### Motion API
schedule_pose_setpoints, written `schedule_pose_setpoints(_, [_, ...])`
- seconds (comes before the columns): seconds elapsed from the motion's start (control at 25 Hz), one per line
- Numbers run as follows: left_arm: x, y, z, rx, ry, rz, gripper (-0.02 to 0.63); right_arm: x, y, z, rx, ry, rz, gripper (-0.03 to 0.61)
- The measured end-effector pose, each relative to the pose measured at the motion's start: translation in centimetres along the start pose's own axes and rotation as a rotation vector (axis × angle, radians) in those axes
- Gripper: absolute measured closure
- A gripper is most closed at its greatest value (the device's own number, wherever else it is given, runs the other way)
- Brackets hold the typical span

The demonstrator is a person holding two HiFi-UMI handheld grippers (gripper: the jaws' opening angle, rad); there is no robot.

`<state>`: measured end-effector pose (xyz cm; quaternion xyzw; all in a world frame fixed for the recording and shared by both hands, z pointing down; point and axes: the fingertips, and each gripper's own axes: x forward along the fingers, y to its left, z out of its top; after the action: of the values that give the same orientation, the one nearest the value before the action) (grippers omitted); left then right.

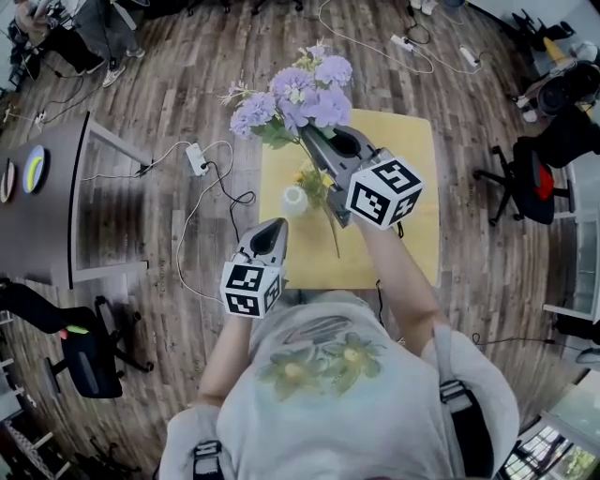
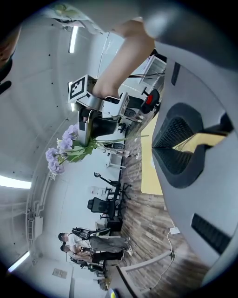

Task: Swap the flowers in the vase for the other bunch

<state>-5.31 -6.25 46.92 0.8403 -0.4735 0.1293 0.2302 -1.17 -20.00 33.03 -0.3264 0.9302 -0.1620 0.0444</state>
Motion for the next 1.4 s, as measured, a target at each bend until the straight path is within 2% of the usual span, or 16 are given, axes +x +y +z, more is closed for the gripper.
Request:
schedule_pose_setpoints(0.2, [-1.7,2.6,-0.5,-0.015,-0.001,0.016,0.595,3.3,3.4,-0.2,0.001,-0.026,0.065,0.523])
schedule_pose_setpoints(0.56, [-3.3,3.3,-1.2,-0.030,-0.008,0.047,0.595,4.2,5.6,-1.0,0.035,-0.081,0.144,0.523])
schedule_pose_setpoints(1.16, [-3.3,4.1,-1.5,-0.046,0.001,0.059,0.595,5.1,4.5,-3.6,0.020,-0.090,0.145,0.523])
schedule_pose_setpoints(1.4, [-3.1,4.2,-1.7,-0.049,0.010,0.056,0.595,5.1,4.7,-5.2,0.003,-0.078,0.178,0.523])
